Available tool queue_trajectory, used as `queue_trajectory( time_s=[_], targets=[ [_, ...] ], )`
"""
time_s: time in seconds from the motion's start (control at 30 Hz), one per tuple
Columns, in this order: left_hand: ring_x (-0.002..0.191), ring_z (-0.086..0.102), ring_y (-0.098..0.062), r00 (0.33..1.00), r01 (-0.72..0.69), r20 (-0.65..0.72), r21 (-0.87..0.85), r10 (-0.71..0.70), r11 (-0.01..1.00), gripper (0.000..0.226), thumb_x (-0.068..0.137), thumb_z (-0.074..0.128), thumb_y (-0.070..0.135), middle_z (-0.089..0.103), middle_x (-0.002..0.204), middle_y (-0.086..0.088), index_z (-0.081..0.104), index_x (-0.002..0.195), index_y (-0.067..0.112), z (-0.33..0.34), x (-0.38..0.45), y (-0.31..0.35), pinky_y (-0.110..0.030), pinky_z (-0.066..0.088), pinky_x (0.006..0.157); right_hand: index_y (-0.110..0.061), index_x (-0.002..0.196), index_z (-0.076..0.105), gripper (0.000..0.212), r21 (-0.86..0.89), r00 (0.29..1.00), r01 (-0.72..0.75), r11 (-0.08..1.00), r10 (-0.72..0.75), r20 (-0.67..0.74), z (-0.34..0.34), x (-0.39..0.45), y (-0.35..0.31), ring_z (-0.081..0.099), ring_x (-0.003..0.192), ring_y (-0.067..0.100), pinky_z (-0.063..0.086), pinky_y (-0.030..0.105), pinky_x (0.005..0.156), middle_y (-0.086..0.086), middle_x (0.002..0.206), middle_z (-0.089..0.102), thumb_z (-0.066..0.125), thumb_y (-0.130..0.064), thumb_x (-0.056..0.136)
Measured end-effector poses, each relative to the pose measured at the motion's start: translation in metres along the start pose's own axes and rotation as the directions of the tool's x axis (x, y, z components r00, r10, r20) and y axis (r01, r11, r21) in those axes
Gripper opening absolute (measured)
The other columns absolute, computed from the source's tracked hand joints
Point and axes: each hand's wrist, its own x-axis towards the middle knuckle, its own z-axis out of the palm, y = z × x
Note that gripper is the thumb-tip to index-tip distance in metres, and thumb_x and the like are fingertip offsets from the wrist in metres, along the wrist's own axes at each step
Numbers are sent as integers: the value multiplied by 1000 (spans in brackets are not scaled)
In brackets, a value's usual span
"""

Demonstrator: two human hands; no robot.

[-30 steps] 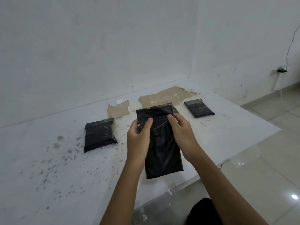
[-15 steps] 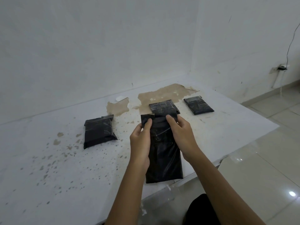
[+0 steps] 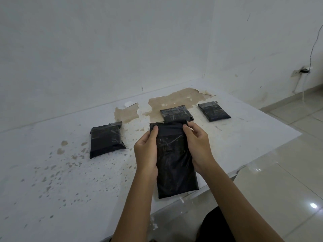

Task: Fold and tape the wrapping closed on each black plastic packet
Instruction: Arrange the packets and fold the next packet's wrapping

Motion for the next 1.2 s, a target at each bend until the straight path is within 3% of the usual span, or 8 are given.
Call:
queue_trajectory(
  time_s=[0.13, 0.27, 0.5, 0.63, 0.77, 0.9, 1.03, 1.2],
  targets=[
    [104, 72, -15, 999, 9, -38, -61, -11, 998, 24, 97, 70, 29, 78, 107, 3, 75, 119, 23, 1, 1, -4, -40, 57, 99, -23, 111, 70, 17, 64, 997, -65, 996, 68, -47, 1, 1, 4, 73, 91, 15, 60, 26, 73, -4, 93, 77, 56, -23, 102],
    [111, 67, -13, 998, -11, -61, -81, 6, 997, 27, 98, 69, 28, 73, 117, 6, 72, 124, 24, 2, 3, -5, -39, 54, 104, -23, 116, 70, 20, 130, 984, -154, 980, 164, -73, 2, 2, 7, 71, 94, 17, 58, 24, 66, 3, 106, 75, 56, -24, 102],
    [114, 67, -15, 993, 90, -61, -103, -97, 991, 22, 94, 73, 32, 72, 123, 4, 74, 116, 32, 0, 11, -14, -40, 54, 102, -21, 107, 74, 16, 242, 964, -232, 942, 255, -69, -1, 4, 10, 70, 93, 20, 59, 32, 71, 8, 110, 73, 60, -19, 99],
    [113, 68, -19, 989, 119, -72, -114, -128, 986, 16, 94, 73, 32, 73, 120, 2, 76, 109, 32, -3, 16, -22, -44, 54, 103, -23, 107, 75, 19, 242, 961, -257, 936, 274, -36, -4, 5, 15, 70, 87, 14, 58, 28, 68, 2, 101, 74, 57, -19, 101],
    [106, 66, -12, 991, 85, -94, -95, -93, 992, 10, 98, 67, 27, 71, 113, 6, 75, 100, 34, -4, 21, -29, -32, 56, 88, -24, 105, 74, 23, 206, 956, -287, 936, 295, -9, -7, 9, 22, 69, 81, 10, 55, 26, 64, -1, 97, 74, 52, -20, 104],
    [95, 61, -15, 992, 16, -124, -70, -25, 997, 18, 97, 67, 22, 66, 94, 9, 71, 82, 30, -6, 28, -38, -41, 52, 103, -23, 99, 70, 21, 210, 953, -290, 934, 302, -23, -9, 14, 27, 66, 84, 17, 56, 30, 68, 5, 97, 71, 50, -20, 105],
    [88, 59, -10, 989, -53, -141, -16, 50, 998, 9, 96, 65, 16, 64, 93, 8, 70, 97, 24, -6, 28, -45, -29, 51, 87, -22, 96, 66, 21, 191, 964, -257, 947, 266, -24, -10, 16, 31, 63, 80, 15, 54, 27, 65, 3, 92, 68, 48, -17, 105],
    [109, 63, -7, 991, -68, -112, 44, 73, 997, 21, 99, 60, 25, 70, 113, 7, 72, 114, 33, -4, 30, -48, -31, 50, 99, -17, 99, 66, 21, 159, 975, -214, 964, 222, -33, -11, 15, 34, 63, 80, 14, 55, 24, 65, 4, 93, 67, 46, -12, 104]
  ],
)
